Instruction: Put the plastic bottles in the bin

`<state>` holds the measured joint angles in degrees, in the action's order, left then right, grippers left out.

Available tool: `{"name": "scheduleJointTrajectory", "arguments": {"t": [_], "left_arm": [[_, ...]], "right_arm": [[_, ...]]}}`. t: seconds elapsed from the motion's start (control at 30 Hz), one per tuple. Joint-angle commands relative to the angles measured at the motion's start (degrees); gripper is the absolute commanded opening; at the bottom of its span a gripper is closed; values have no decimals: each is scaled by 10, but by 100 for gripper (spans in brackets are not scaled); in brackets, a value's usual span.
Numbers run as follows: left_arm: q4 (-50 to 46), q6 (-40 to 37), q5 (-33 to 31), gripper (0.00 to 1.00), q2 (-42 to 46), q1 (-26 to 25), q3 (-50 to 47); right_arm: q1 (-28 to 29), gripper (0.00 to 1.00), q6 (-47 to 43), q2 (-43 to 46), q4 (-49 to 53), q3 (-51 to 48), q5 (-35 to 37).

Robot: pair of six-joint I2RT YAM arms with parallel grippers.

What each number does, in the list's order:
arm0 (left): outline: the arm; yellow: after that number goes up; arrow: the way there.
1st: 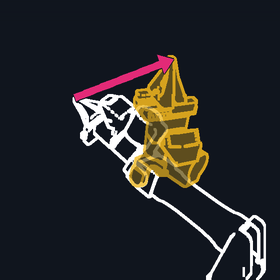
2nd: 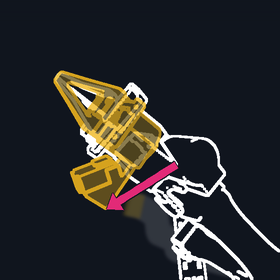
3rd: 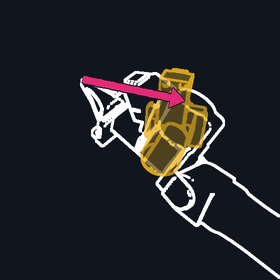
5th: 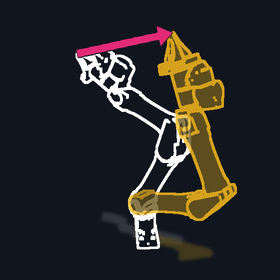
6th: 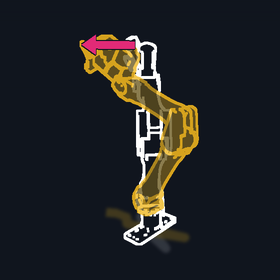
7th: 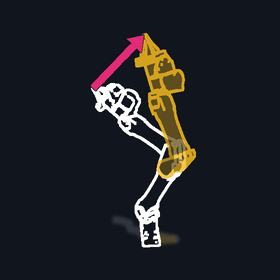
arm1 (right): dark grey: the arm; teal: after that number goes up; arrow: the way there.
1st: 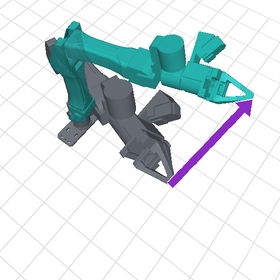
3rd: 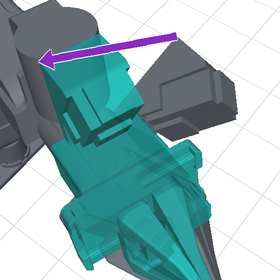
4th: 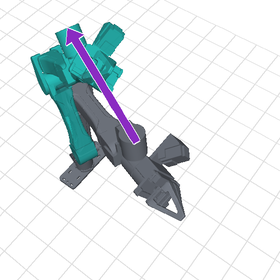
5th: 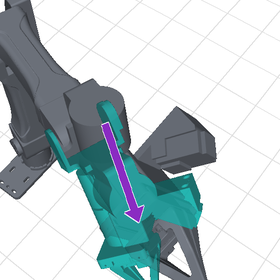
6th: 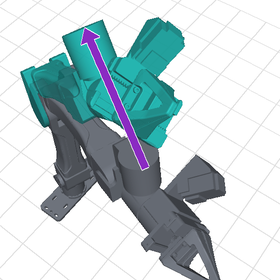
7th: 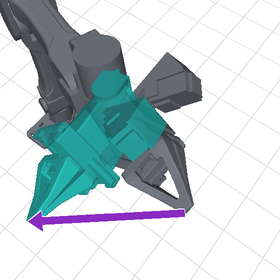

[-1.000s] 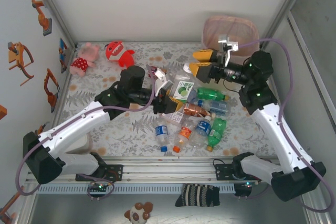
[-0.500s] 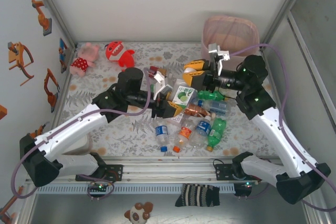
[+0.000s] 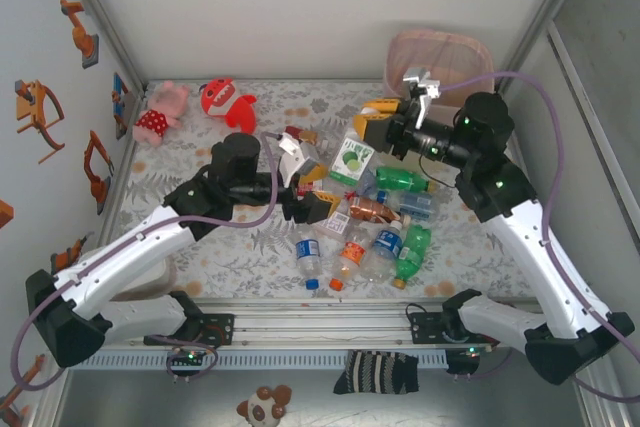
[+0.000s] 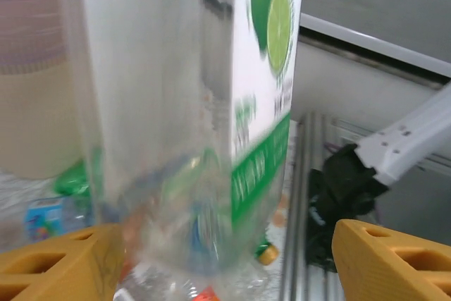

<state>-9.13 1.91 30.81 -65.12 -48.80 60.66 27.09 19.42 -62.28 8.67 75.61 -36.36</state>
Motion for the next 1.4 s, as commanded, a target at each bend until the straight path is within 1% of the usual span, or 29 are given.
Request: {"name": "scheduleJointTrajectory", "arguments": {"t": [0.0, 0.1, 0.3, 0.5, 0.63, 0.8, 0.9, 1.0, 1.1, 1.27, 1.37], "left_arm": [[31, -3, -59, 78, 22, 12, -23], [32, -3, -68, 78, 22, 21, -28], [17, -9, -73, 78, 16, 27, -21], [24, -8, -86, 78, 16, 31, -24], [29, -8, -89, 78, 13, 33, -23], [30, -6, -94, 78, 15, 34, -25], [26, -2, -104, 77, 17, 35, -28], [22, 4, -122, 76, 19, 35, -30], [16, 6, -129, 76, 24, 35, -32], [13, 9, -143, 76, 41, 35, -44], [12, 12, -158, 76, 47, 36, -49]], "right_arm": [[-17, 19, -16, -19, 61, 59, 143], [-58, 19, 23, -46, 85, 98, 194], [-164, 19, 116, -109, 86, 162, 244], [-212, 18, 121, -181, 86, 224, 338], [-217, 18, 119, -226, 55, 235, 406], [-217, 18, 133, -280, 8, 240, 471], [-217, 16, 161, -309, -23, 234, 509], [-217, 14, 219, -334, -59, 218, 540], [-217, 13, 254, -369, -80, 221, 532], [-217, 13, 282, -430, -73, 249, 496], [-216, 13, 294, -460, -74, 252, 487]]}}
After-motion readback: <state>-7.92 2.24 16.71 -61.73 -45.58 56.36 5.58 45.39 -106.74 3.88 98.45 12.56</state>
